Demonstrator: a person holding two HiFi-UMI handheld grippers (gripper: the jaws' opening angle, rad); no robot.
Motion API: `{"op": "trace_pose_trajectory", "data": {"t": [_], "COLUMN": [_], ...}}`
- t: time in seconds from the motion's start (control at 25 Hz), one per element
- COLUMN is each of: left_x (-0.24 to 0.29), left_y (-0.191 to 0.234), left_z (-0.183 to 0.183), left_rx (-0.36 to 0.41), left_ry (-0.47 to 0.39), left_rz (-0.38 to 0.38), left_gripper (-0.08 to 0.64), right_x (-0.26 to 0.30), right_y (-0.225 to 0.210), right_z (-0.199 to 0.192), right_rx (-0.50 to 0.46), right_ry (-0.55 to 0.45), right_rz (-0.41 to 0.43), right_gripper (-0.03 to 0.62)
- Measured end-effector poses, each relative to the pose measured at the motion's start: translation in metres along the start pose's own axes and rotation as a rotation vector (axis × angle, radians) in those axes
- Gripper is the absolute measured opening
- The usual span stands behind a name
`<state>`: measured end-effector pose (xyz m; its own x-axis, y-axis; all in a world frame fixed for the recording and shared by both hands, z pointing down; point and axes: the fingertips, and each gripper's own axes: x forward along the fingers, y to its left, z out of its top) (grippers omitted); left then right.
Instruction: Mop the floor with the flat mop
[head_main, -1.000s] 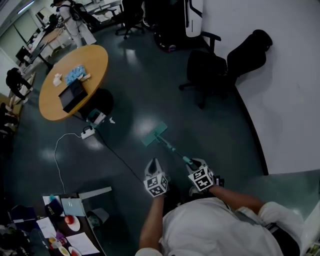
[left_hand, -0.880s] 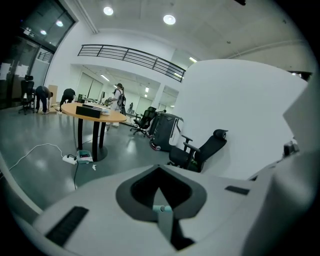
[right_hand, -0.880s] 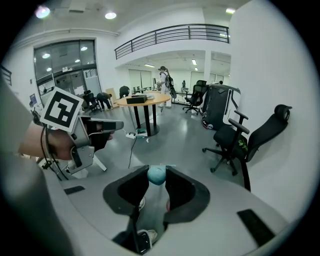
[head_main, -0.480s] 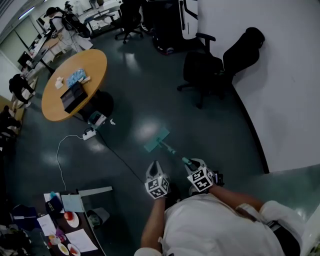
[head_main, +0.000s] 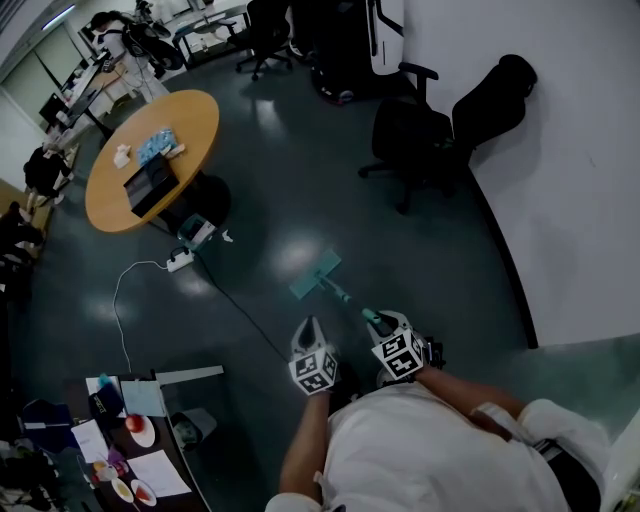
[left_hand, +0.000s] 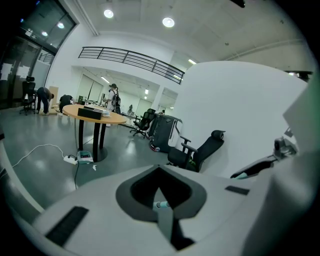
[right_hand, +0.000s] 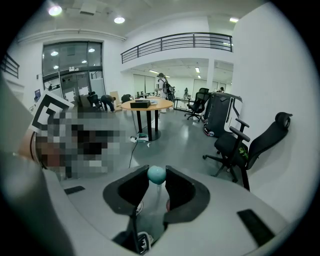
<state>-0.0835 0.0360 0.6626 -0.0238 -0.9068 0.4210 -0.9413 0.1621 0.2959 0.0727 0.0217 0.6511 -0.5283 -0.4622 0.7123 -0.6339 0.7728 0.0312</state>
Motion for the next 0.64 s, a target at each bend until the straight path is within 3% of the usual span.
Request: {"op": "trace_pose_trajectory", "data": {"t": [0.64], "left_x": [-0.0016], "left_y": [-0.0086], "left_z": [-0.0061], "left_rx": [-0.005], "left_ry": [0.004], "left_rz": [-0.005], "left_gripper": [0.002], "right_x": [-0.0029], "right_y": [0.0017], "right_z": [-0.0071], "right_rx": [0.005], "right_ry": [0.001], "right_rz": [0.007], "right_gripper": [0.109]}}
